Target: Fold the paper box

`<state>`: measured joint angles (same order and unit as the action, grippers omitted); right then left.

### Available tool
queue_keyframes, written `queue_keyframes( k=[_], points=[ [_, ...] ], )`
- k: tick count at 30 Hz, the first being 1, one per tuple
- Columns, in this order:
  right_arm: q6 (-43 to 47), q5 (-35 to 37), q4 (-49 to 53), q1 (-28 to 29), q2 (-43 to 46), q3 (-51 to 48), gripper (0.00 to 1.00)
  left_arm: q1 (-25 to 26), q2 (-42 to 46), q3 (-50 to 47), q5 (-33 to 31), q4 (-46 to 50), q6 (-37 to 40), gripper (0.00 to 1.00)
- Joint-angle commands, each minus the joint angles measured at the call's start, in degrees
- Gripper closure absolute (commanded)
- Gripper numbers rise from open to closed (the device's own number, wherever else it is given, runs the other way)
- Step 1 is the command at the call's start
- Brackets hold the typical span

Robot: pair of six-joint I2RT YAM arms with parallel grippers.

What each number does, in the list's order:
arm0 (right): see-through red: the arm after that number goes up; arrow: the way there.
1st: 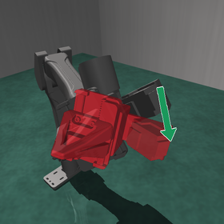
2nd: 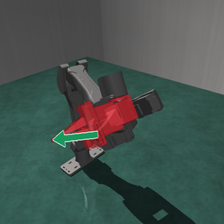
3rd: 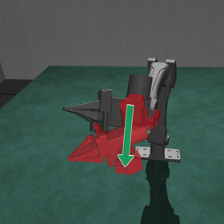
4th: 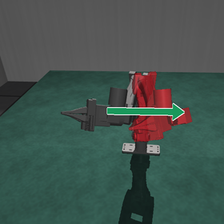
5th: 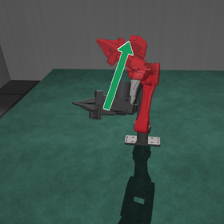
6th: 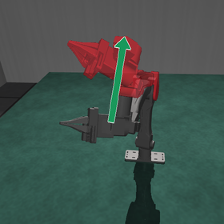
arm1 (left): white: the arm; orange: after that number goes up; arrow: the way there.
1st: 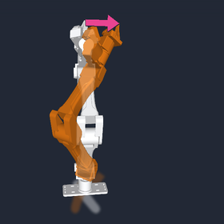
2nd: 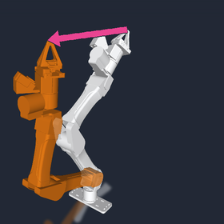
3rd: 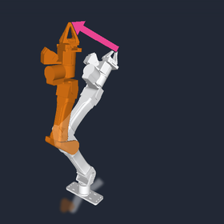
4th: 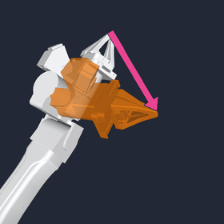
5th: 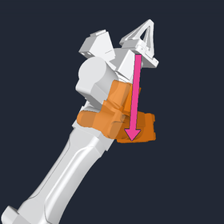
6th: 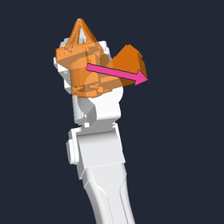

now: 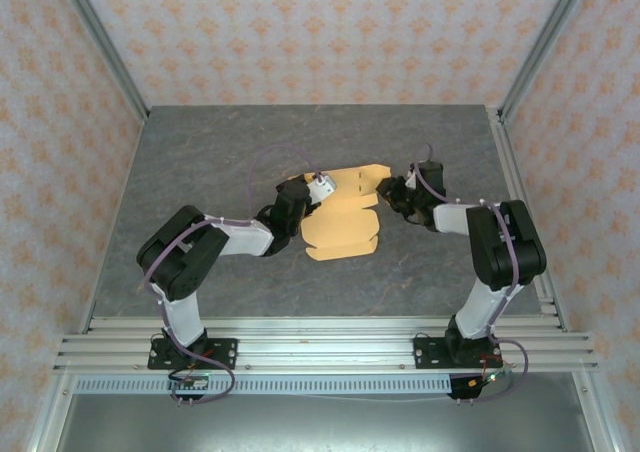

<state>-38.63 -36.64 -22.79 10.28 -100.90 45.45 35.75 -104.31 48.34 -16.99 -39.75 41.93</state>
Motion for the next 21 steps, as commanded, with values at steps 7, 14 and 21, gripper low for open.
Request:
queue_keyframes(
  k=[7, 14, 21],
  points=[
    [5.9, 4.3, 5.6, 2.3, -1.2, 2.6, 0.68, 0.1, 0.3, 1.1, -1.1, -1.7, -0.6, 1.00],
    [7.3, 5.8, 7.8, 3.6, -2.5, 3.8, 0.68, 0.1, 0.4, 0.9, -1.1, -2.0, -1.1, 1.00],
    [9.4, 9.3, 11.0, 4.0, -0.3, 3.6, 0.65, 0.1, 0.2, 1.0, -1.2, -2.1, -0.9, 1.00]
  ],
)
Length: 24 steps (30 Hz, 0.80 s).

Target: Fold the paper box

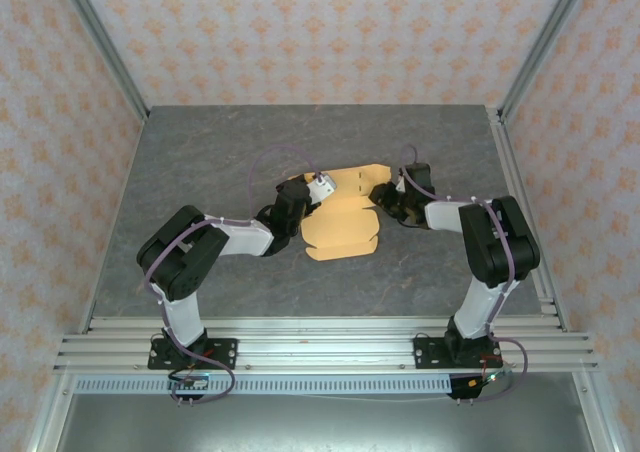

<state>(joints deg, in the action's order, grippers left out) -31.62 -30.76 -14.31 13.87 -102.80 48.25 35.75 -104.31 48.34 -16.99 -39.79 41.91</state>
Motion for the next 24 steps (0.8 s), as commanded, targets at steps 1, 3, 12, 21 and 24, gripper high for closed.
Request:
queue_keyframes(
  k=[1, 3, 12, 21, 24],
  points=[
    [2.8, 4.3, 3.1, 0.5, 2.2, 0.6, 0.64, 0.1, 0.2, 1.0, -1.1, -2.0, -0.9, 1.00],
    [3.7, 6.0, 4.2, 0.5, 3.4, 0.1, 0.62, 0.1, 0.1, 1.0, -1.0, -2.1, -0.9, 1.00],
    [2.8, 2.0, 0.0, 1.0, -0.4, 1.2, 0.63, 0.1, -0.2, 1.5, -0.9, -2.0, -1.2, 1.00],
    [1.0, -0.6, -2.7, 1.9, -0.8, 3.1, 0.69, 0.1, -0.4, 1.4, -1.0, -2.0, -1.3, 1.00],
    [1.0, -0.8, -3.2, 2.7, 0.4, 2.9, 0.71, 0.1, -0.6, 1.4, -0.9, -2.0, -1.4, 1.00]
  ],
)
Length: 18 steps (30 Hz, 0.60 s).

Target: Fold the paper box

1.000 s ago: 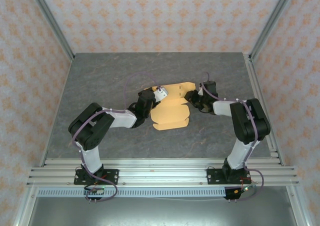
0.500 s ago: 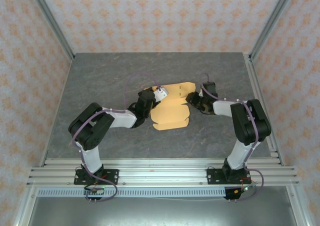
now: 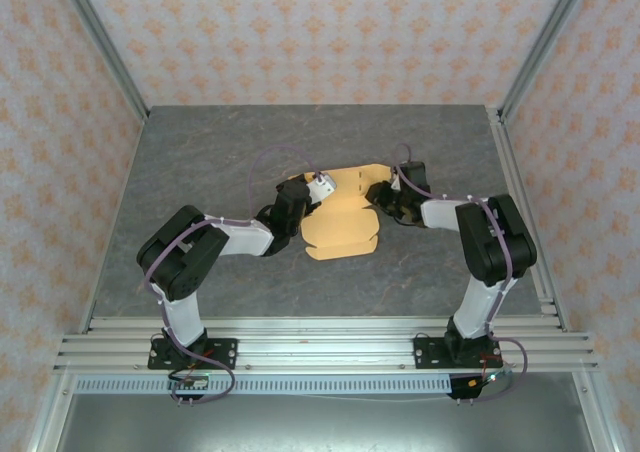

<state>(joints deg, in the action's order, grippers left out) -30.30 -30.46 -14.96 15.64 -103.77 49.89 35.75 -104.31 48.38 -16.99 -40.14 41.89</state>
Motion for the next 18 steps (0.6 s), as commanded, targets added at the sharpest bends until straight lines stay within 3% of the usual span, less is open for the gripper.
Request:
queue_keyframes(
  k=[1, 9, 18],
  points=[
    [-0.3, -1.1, -2.5, 1.1, 1.7, 1.3, 0.71, 0.1, -0.5, 1.4, -1.0, -1.8, -1.4, 1.00],
    [-0.7, -1.4, -3.6, 2.3, 2.2, 0.4, 0.75, 0.1, -0.7, 1.8, -0.9, -1.6, -2.0, 1.00],
    [-0.9, -0.2, -5.8, 3.4, 2.8, -0.9, 0.72, 0.1, -0.8, 1.9, -1.2, -1.5, -2.5, 1.00]
  ],
)
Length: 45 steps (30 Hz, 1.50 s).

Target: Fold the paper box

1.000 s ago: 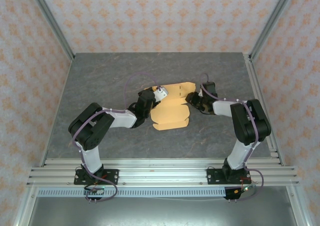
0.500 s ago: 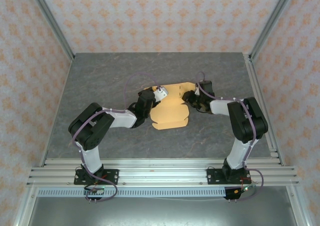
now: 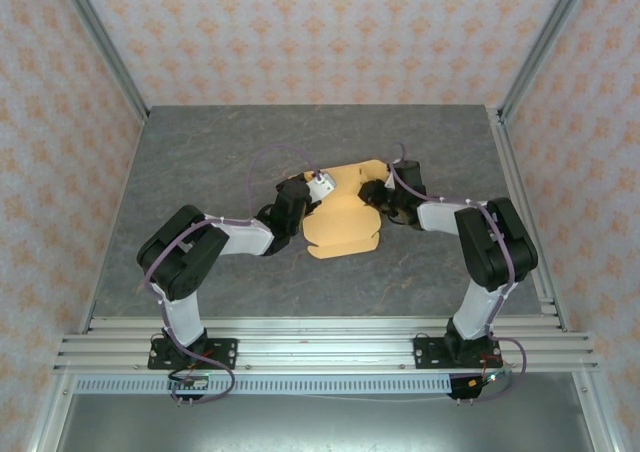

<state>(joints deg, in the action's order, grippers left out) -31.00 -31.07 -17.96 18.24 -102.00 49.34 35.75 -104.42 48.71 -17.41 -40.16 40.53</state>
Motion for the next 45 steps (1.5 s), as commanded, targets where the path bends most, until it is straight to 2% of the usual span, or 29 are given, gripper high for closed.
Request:
queue_keyframes(
  k=[1, 4, 8, 18, 19, 22, 28, 30, 33, 39, 43, 45],
  points=[
    [-0.3, 0.4, -3.0, 0.9, 0.5, -0.2, 0.72, 0.1, -0.7, 1.6, -0.8, -1.3, -1.2, 1.00],
    [-0.6, 0.4, -3.6, 1.3, -1.0, 0.0, 0.72, 0.2, -0.7, 1.7, -0.7, -1.1, -1.2, 1.00],
    [-1.2, 0.4, -5.1, 2.2, -2.6, 0.0, 0.79, 0.2, -0.8, 1.7, -0.6, -1.0, -1.4, 1.00],
    [-7.1, -2.1, -12.2, 2.8, -4.5, -0.9, 0.78, 0.7, -1.2, 1.3, -1.2, -1.0, -2.2, 1.00],
    [-7.6, -2.3, -12.8, 2.9, -4.2, -1.1, 0.77, 0.7, -1.1, 1.3, -1.3, -1.1, -2.2, 1.00],
    [-8.2, -2.4, -13.6, 3.0, -3.1, -1.5, 0.66, 0.7, -1.0, 1.2, -1.6, -1.2, -2.4, 1.00],
    [-10.6, -2.8, -17.4, 3.0, -2.1, -3.4, 0.63, 0.7, -1.1, 1.3, -2.3, -1.5, -3.0, 1.00],
    [-11.0, -2.5, -17.7, 3.0, -2.5, -3.6, 0.66, 0.7, -1.0, 1.3, -2.4, -1.5, -3.3, 1.00],
    [-11.9, -3.0, -19.0, 3.2, -4.1, -3.6, 0.83, 0.8, -1.0, 1.4, -2.5, -1.5, -3.8, 1.00],
    [-12.0, -2.7, -19.3, 3.8, -6.3, -3.6, 0.80, 1.0, -1.4, 1.5, -2.7, -1.5, -4.1, 1.00],
    [-12.0, -3.6, -18.8, 4.0, -7.1, -3.3, 0.85, 1.1, -1.4, 1.6, -3.1, -1.6, -4.5, 1.00],
    [-11.8, -4.4, -18.7, 4.1, -7.2, -3.1, 0.79, 1.1, -1.4, 1.6, -3.1, -1.6, -4.7, 1.00]
  ],
)
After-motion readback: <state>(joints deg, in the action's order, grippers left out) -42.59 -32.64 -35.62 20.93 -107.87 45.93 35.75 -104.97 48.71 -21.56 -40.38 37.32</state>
